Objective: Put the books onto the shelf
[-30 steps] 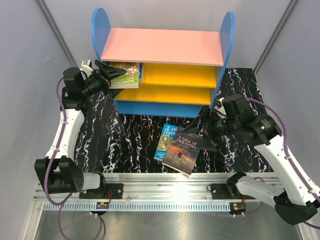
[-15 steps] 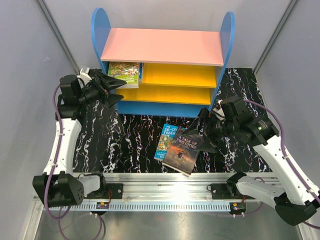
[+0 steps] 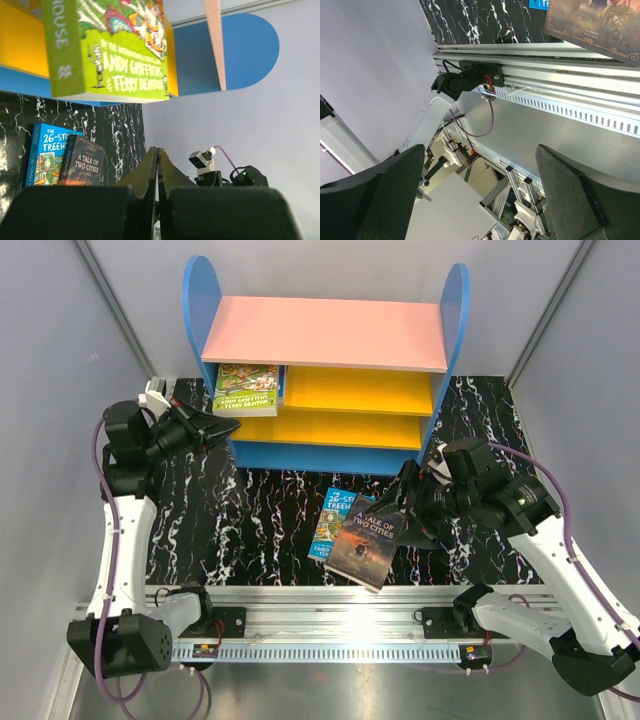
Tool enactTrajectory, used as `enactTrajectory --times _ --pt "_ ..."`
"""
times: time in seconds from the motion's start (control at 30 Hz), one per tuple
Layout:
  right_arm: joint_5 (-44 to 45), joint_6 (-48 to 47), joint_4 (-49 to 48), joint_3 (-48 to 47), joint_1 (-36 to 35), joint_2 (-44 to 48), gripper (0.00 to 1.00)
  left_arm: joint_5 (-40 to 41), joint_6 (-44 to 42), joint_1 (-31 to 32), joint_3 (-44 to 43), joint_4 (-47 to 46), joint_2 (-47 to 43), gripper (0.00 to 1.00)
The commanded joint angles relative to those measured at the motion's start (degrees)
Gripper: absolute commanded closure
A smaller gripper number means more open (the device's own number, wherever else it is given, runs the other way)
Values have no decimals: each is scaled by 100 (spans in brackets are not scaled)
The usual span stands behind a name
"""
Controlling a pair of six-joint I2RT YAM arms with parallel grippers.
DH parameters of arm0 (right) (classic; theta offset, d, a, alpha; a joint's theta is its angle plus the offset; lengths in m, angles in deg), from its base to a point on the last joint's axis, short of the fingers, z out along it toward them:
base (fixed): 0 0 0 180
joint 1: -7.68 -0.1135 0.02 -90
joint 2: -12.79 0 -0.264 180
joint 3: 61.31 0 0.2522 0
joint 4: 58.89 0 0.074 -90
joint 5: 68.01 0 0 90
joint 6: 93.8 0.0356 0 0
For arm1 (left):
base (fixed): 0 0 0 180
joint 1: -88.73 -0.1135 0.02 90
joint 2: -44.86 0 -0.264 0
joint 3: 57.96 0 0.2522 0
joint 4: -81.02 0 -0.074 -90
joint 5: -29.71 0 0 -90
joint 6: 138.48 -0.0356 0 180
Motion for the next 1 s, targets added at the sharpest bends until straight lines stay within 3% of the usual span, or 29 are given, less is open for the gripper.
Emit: enactTrajectory --times 0.0,0.3,0.53,0.7,0.97 --pt "15 -133 22 -39 24 48 0 -76 -220 8 45 -1 -11 100" --pt "59 -186 40 31 32 31 0 267 -203 -1 -122 -157 306 100" --pt "59 -299 -13 -48 33 -197 0 987 16 17 -105 -219 499 100" --pt "50 -449 -13 -206 50 -417 0 1067 394 61 -43 -851 666 100" --pt "-99 -704 -48 -391 208 -857 0 1111 570 139 -535 -1072 1175 100"
